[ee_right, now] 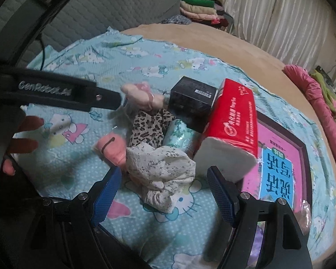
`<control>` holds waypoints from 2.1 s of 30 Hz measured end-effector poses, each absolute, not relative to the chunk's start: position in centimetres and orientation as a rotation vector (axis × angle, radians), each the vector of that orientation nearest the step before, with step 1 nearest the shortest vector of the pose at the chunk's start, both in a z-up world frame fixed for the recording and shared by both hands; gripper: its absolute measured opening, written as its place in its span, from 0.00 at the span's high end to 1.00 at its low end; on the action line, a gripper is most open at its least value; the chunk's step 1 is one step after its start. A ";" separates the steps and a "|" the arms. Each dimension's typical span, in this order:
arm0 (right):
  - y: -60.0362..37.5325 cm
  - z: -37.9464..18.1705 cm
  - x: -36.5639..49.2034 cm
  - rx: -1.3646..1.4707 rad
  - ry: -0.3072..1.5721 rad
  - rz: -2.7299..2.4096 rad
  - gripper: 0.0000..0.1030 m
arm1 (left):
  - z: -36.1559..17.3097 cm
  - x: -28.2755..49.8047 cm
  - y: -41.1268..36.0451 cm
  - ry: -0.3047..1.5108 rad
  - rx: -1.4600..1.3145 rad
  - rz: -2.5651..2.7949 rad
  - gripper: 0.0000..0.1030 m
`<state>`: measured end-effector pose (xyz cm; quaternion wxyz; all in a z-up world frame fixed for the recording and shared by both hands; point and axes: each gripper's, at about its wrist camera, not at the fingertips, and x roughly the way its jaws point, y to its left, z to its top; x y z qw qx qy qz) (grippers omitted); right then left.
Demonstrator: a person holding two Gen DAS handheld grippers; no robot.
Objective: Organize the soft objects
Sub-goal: 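Grasp the pink bunny plush with left tool while right grasps white floral cloth, then carry the bunny plush and floral cloth with both tools over the tray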
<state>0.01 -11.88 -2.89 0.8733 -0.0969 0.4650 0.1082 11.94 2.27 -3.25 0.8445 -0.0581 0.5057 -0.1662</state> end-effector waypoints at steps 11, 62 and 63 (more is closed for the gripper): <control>-10.7 -4.6 1.1 -0.275 0.979 0.220 0.23 | -4.0 14.0 0.4 1.056 -0.067 -0.372 0.11; -14.1 -5.3 2.6 -0.070 0.964 0.282 0.88 | -5.7 17.8 3.1 1.046 -0.279 -0.504 0.74; -14.2 -5.2 2.5 -0.067 0.962 0.282 0.88 | -5.4 17.7 3.4 1.036 -0.290 -0.508 0.74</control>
